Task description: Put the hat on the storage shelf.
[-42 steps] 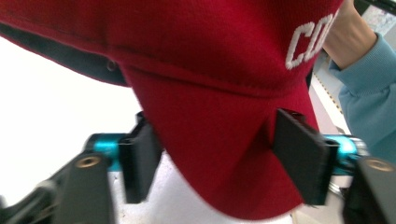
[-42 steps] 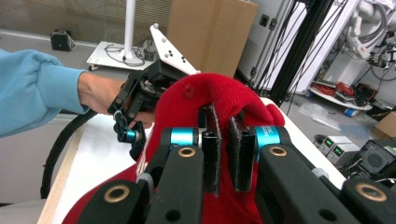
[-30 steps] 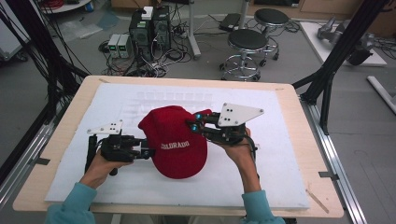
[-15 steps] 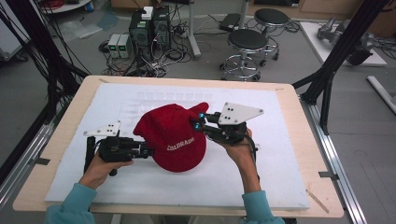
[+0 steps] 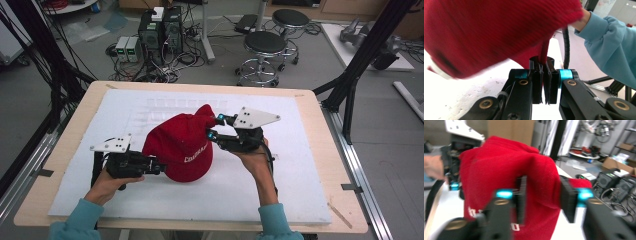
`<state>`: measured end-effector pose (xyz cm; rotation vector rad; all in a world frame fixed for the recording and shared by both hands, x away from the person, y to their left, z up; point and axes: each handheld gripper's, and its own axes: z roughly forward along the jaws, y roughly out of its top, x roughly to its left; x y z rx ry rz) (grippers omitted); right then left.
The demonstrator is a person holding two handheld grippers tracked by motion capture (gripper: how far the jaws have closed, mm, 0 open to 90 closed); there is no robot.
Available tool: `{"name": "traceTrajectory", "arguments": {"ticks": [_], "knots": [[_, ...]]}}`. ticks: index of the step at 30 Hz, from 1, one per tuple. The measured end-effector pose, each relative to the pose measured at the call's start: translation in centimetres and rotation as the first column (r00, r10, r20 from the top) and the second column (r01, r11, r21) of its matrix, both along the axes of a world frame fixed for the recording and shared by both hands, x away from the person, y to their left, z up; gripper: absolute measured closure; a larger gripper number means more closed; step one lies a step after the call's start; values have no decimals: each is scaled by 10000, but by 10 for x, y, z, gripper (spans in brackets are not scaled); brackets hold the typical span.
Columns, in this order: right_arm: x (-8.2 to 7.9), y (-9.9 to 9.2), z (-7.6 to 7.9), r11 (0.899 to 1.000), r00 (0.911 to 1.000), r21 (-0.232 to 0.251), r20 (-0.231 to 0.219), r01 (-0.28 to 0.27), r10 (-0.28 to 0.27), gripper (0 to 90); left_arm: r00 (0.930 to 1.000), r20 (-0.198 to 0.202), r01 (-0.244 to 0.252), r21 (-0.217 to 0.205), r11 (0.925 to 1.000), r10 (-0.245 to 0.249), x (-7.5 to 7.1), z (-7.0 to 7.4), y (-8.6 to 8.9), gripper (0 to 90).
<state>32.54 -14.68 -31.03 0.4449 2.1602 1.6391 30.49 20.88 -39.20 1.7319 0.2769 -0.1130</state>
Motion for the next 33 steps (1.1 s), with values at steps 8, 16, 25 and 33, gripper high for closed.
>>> {"name": "traceTrajectory", "arguments": {"ticks": [8,16,25,33], "knots": [[4,0,-4,9884,9885,225,-259,1499,-1493,97,9987,217,-459,-24,9989,460,-2,2,4,860],[-2,-7,-4,9751,9753,229,-129,2207,-2205,4,9872,593,-1461,-384,9885,1482,-3,11,13,861],[-14,-32,-20,9537,9523,-130,-512,3006,-3009,4,9476,1578,-2721,-577,9605,2779,0,46,19,861],[-26,-59,-41,9284,9250,-33,-844,3716,-3705,4,8892,2327,-3919,-566,9183,3938,8,70,14,861]]}}
